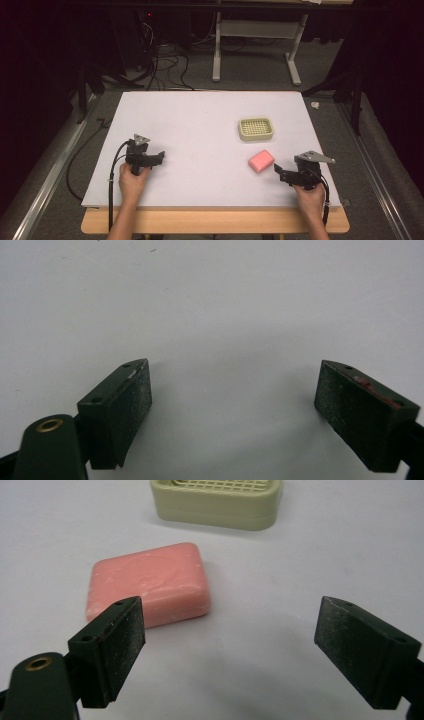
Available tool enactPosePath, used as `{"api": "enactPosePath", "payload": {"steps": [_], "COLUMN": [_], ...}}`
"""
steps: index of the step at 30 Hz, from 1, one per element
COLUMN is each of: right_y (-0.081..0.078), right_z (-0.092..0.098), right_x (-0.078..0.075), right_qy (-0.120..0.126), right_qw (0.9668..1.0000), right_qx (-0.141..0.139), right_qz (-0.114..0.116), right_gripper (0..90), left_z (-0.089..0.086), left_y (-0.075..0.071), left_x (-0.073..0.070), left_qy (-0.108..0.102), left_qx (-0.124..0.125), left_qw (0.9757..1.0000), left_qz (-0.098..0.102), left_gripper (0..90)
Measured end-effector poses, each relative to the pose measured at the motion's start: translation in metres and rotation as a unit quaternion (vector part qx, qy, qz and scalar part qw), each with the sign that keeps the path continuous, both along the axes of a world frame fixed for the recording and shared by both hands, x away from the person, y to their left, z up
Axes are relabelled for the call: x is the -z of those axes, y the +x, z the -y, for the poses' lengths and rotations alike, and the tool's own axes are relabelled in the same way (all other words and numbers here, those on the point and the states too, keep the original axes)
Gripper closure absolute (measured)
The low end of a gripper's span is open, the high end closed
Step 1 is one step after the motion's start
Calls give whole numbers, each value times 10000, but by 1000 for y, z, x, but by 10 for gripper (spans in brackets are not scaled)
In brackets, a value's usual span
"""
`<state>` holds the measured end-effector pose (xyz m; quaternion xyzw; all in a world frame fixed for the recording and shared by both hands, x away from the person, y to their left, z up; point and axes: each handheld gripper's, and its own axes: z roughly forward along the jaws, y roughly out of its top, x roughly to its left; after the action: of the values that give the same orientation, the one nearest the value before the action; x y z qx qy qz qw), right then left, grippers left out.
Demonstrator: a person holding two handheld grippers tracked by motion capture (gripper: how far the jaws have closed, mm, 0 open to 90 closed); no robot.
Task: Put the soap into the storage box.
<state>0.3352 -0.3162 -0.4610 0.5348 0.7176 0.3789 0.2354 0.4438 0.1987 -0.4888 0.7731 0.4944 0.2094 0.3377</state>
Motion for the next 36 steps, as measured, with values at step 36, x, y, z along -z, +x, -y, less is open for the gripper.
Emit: {"api": "enactPosePath", "payload": {"steps": [36], "right_y": [11], "right_z": [-50], "right_x": [-3], "right_qy": [-392], "right_qw": [9981], "right_qx": [-471], "right_qz": [76], "right_gripper": [120], "left_z": [0], "left_y": [0], "left_x": [0], "left_qy": [2], "left_qx": [2], "left_qw": [10000], "left_qz": [1], "left_gripper": [156]}}
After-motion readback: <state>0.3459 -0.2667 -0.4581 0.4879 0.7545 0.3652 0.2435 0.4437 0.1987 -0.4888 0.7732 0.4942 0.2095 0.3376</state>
